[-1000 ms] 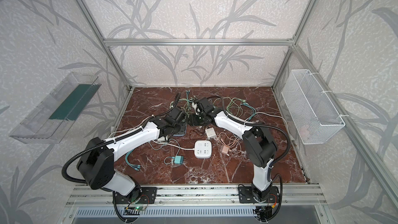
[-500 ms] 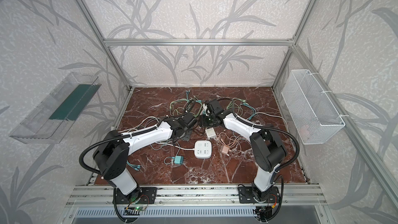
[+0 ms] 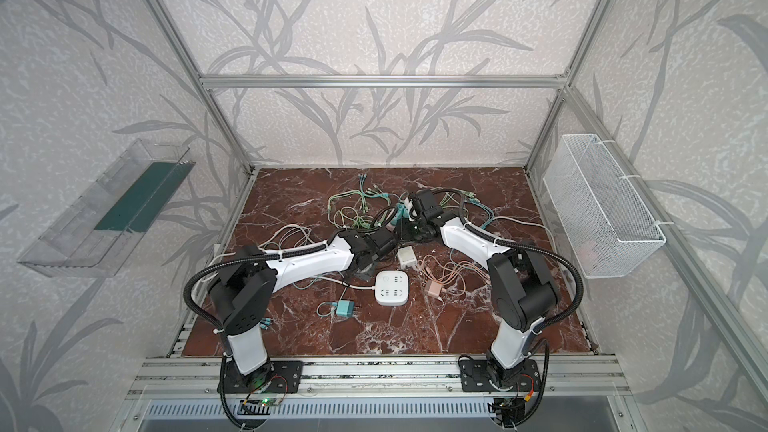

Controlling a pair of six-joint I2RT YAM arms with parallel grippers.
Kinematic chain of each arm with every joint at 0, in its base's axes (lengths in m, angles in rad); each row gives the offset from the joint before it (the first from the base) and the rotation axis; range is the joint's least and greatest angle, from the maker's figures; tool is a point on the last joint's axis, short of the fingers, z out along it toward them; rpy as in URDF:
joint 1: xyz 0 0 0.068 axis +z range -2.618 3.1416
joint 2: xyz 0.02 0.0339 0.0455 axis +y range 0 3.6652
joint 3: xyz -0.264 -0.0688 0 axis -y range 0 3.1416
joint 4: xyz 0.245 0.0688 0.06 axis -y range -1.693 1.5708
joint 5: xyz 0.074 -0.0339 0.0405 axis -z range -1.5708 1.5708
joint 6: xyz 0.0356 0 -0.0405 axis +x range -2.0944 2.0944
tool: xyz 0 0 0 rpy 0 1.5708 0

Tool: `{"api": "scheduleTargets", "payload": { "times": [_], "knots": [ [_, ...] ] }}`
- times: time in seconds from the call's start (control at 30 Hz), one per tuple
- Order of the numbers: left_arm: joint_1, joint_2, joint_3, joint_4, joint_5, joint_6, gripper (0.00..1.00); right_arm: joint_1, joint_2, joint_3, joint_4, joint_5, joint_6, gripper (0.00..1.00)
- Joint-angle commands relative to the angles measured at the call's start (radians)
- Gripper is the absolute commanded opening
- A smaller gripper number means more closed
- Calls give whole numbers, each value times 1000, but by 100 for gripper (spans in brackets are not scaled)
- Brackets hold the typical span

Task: Pull the plug off the socket
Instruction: 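Pull the green charger out with the left gripper while the right releases the strip, then set the green charger on the table and open the left gripper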

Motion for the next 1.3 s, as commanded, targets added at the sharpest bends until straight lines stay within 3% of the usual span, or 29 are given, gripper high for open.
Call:
{"api": "scheduleTargets", "payload": {
  "times": [0.0,0.13,0.3,0.5,0.9,1.27],
  "knots": [
    [-11,36,39,-65,-46,5,27,3,-48,-13,3,2,-16,51],
    [-15,66,74,-91,-56,6,31,0,-47,-25,9,1,-13,51],
    [-26,75,100,-111,-78,20,45,-20,-49,-27,11,-13,-11,51],
    [-35,74,87,-112,-91,13,50,-28,-63,-34,12,-13,-11,51],
    [-63,-4,46,-51,-97,78,67,-30,-80,-55,32,-21,13,51],
    [-65,-116,-39,-43,-203,20,82,-19,-101,-78,80,-44,40,51]
  ]
}}
